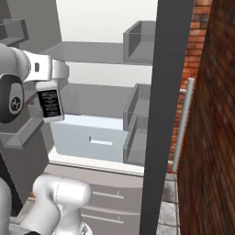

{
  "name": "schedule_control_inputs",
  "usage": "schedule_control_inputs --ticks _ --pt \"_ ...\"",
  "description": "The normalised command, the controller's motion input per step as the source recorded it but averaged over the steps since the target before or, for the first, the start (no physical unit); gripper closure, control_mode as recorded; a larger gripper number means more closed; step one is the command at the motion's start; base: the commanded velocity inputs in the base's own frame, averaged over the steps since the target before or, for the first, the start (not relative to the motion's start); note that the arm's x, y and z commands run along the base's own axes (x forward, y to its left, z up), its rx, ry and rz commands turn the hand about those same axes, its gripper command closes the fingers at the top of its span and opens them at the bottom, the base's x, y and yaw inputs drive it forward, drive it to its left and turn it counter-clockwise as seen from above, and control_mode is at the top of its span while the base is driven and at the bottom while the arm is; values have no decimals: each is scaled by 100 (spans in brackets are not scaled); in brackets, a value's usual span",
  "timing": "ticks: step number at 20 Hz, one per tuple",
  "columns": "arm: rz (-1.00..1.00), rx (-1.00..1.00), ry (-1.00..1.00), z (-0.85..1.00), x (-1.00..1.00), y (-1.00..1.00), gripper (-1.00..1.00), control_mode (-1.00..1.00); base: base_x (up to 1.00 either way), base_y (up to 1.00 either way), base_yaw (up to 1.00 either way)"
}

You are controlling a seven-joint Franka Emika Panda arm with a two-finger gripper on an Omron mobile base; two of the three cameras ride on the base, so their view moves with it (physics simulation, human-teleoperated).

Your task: Place the beer and liquor on the top shelf of the fridge to keep them out of children's reach, and place the onion on lower shelves for easy access.

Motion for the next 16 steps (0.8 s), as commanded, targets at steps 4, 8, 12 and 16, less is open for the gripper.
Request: schedule_control_inputs --ticks 4,8,12,16 --pt "0 0 -6 10 24 -1 100 -100 0 0 0" --pt "0 0 -2 0 33 0 100 -100 0 0 0" --pt "0 0 -8 0 32 -1 100 -100 0 0 0" --pt "0 0 -8 1 43 -11 100 -100 0 0 0"
